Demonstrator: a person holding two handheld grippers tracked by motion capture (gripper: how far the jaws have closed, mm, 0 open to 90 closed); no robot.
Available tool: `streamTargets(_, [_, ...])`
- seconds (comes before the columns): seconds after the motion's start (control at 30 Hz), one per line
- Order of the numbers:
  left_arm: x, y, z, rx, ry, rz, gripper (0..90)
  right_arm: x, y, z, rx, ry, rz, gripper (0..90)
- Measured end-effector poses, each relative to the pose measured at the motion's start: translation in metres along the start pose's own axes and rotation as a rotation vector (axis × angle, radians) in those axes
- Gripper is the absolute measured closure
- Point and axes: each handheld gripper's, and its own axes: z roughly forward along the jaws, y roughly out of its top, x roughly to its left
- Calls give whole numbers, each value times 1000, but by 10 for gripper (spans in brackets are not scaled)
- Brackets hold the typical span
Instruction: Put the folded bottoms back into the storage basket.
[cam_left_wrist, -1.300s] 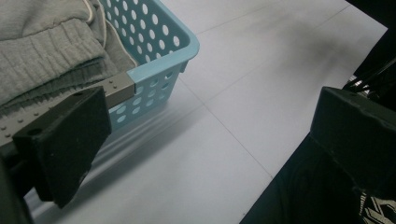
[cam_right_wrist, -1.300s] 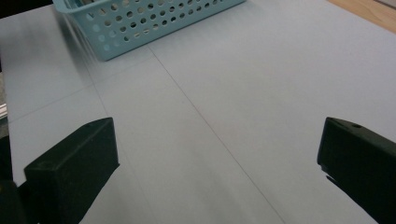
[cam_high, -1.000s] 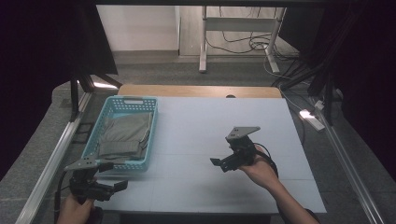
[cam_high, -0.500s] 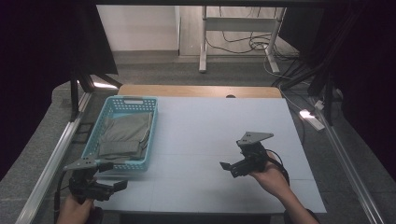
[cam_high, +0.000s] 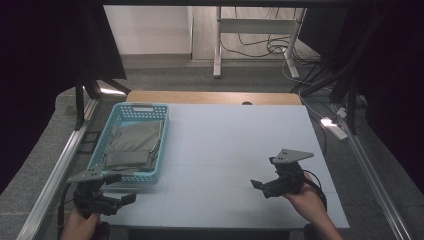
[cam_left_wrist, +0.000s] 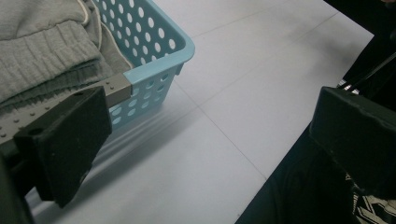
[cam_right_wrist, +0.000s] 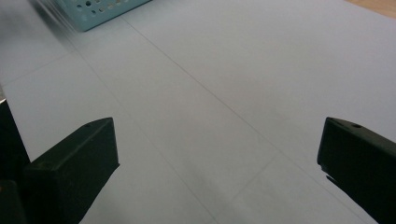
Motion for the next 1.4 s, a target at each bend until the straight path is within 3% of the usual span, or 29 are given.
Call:
streamTargets(0.87, [1,-1,-1,-12,-1,-11,0,-11,-58,-50,-13,-92,107,0])
streamTargets(1.07, [1,-1,-2,-17,3,-12,0,-13,-64,-63,-40,-106,138,0])
streamTargets(1.27, [0,-1,-3,-25,23,-15,0,-14,-70,-72,-46,-123,156,0])
streamTargets(1.4, [-1,-2,-4,-6,63,-14,0,-14,-72,-76,-35,-135,158,0])
